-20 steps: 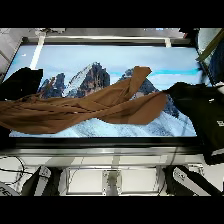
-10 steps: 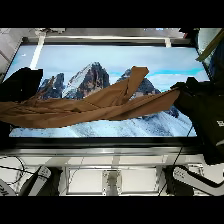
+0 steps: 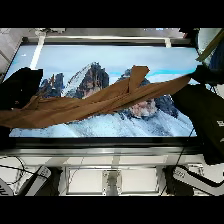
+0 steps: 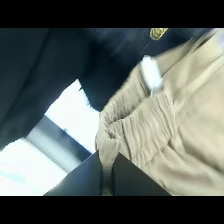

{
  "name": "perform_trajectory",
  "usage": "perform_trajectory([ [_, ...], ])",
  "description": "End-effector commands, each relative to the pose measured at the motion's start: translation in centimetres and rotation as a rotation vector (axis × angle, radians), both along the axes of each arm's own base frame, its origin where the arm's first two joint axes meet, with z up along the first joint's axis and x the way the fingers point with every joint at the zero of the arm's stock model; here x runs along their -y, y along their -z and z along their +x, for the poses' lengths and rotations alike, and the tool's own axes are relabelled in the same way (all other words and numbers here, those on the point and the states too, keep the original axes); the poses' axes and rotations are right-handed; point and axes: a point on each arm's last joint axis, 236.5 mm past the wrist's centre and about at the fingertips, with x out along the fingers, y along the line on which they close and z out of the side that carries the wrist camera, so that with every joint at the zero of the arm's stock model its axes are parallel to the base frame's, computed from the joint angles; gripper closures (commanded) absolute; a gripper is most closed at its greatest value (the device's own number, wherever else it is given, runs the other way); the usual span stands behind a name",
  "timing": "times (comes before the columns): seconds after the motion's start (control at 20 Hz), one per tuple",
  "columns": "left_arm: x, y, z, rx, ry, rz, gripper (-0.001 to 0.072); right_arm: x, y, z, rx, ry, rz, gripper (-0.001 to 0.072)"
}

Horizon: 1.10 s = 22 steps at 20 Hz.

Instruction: Fold the clothes and pants, and hang the long-sleeved shirts on hangers.

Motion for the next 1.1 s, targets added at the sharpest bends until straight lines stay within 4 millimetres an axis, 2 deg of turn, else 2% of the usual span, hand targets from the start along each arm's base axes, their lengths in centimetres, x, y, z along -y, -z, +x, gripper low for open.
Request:
perform_trajectory([
  [0.0,0.9,3.9,-6.4,-0.272,-0.021,-0.052,0.0676,2.2,7.2,-10.2,-0.368,-0.028,-0.126,0.0704],
  [0.1,1.6,6.8,-8.6,-0.334,-0.042,-0.105,0.0677,2.6,11.2,-13.8,-0.43,0.044,-0.087,0.0704],
  [0.2,1.2,8.5,-8.8,-0.321,-0.053,-0.092,0.0676,3.9,14.2,-16.8,-0.488,0.13,-0.06,0.0704],
  [0.3,0.3,8.7,-7.9,-0.289,-0.051,-0.058,0.0676,4.6,15.3,-18.0,-0.521,0.183,-0.02,0.0704],
  [0.4,-0.7,8.5,-7.0,-0.251,-0.07,-0.024,0.0676,4.9,15.1,-17.6,-0.504,0.195,-0.014,0.0704],
  [0.5,-1.6,7.4,-6.3,-0.218,-0.087,0.005,0.0676,5.3,13.5,-16.2,-0.449,0.199,-0.017,0.0704],
  [0.6,-2.8,5.5,-5.4,-0.18,-0.091,0.049,0.0676,6.2,10.8,-14.2,-0.365,0.211,-0.042,0.0704],
  [0.65,-3.4,4.3,-4.9,-0.156,-0.097,0.073,0.0676,6.5,8.5,-11.9,-0.266,0.22,-0.038,0.0704],
  [0.7,-3.9,3.1,-4.4,-0.126,-0.118,0.087,0.0676,6.5,5.3,-9.0,-0.127,0.238,-0.015,0.0704],
  [0.8,-4.5,1.5,-3.7,-0.091,-0.126,0.112,0.0676,5.8,-2.0,-3.9,0.168,0.211,0.027,0.0705],
  [0.85,-4.6,1.1,-3.6,-0.085,-0.127,0.119,0.0676,5.3,-5.3,-2.4,0.283,0.183,0.038,0.0705],
  [0.9,-4.6,1.1,-3.6,-0.087,-0.127,0.117,0.0676,4.6,-7.1,-2.1,0.333,0.151,0.044,0.0705],
  [0.95,-4.4,1.2,-3.8,-0.097,-0.128,0.107,0.0676,3.7,-6.8,-2.9,0.296,0.099,0.035,0.0705],
  [1.05,-4.4,1.7,-4.5,-0.124,-0.132,0.103,0.0677,3.1,-1.0,-7.6,0.032,0.015,-0.02,0.0705],
])
